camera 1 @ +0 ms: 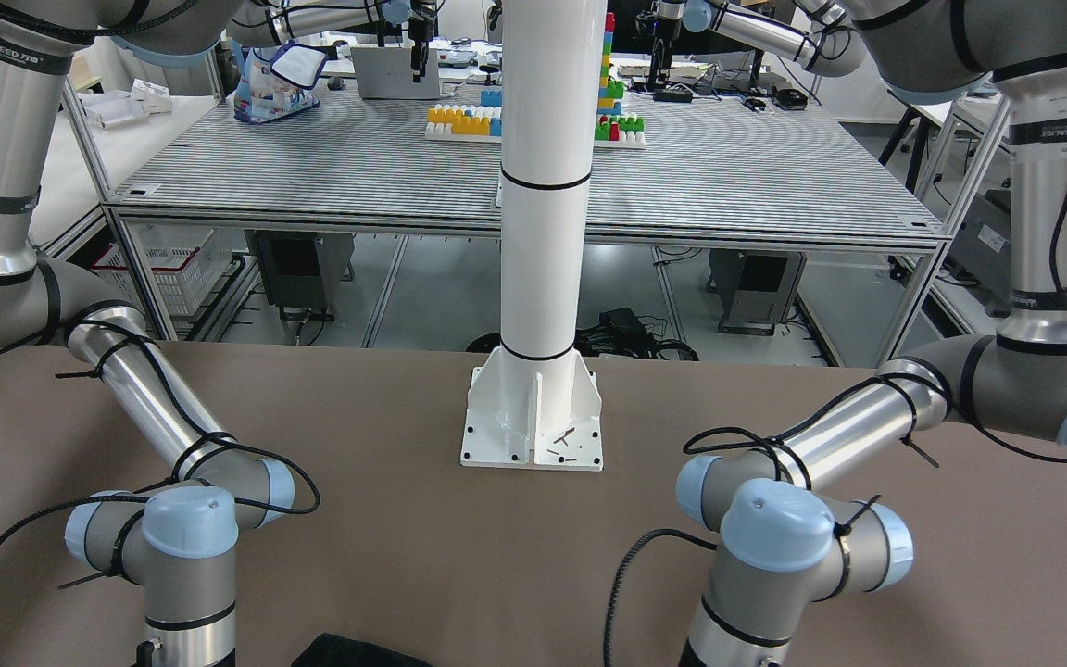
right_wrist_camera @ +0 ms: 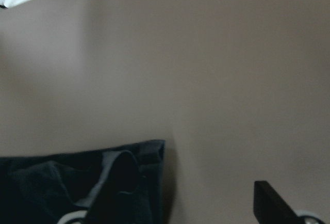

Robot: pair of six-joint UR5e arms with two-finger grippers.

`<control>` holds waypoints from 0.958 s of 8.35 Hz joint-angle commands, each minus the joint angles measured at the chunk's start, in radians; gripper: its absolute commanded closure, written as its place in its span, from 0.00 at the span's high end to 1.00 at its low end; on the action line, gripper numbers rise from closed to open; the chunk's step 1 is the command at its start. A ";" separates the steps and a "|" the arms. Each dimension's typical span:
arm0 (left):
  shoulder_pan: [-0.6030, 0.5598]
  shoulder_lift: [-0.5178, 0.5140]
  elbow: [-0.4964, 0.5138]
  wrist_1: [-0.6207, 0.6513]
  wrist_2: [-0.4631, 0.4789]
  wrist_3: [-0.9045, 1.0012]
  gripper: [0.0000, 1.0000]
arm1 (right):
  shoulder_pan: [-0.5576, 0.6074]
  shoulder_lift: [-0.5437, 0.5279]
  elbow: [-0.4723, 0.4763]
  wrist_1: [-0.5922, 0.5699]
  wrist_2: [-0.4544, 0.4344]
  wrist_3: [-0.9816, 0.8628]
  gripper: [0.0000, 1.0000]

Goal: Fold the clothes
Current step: 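Open both grippers and lift them away from the folded shirt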

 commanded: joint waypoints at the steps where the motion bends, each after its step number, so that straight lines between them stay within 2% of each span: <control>1: -0.087 0.265 -0.152 0.002 -0.034 0.201 1.00 | 0.031 -0.117 0.084 -0.140 0.019 -0.397 0.94; 3: -0.218 0.460 -0.198 0.002 -0.035 0.505 1.00 | 0.168 -0.217 0.199 -0.280 0.054 -0.781 0.95; 5: -0.394 0.571 -0.186 0.005 -0.028 0.844 1.00 | 0.344 -0.257 0.268 -0.432 0.061 -1.093 0.94; 6: -0.476 0.609 -0.171 0.005 -0.022 0.961 1.00 | 0.432 -0.283 0.275 -0.451 0.050 -1.218 0.94; 8: -0.629 0.662 -0.157 0.005 0.044 1.189 1.00 | 0.561 -0.335 0.273 -0.452 -0.026 -1.436 0.94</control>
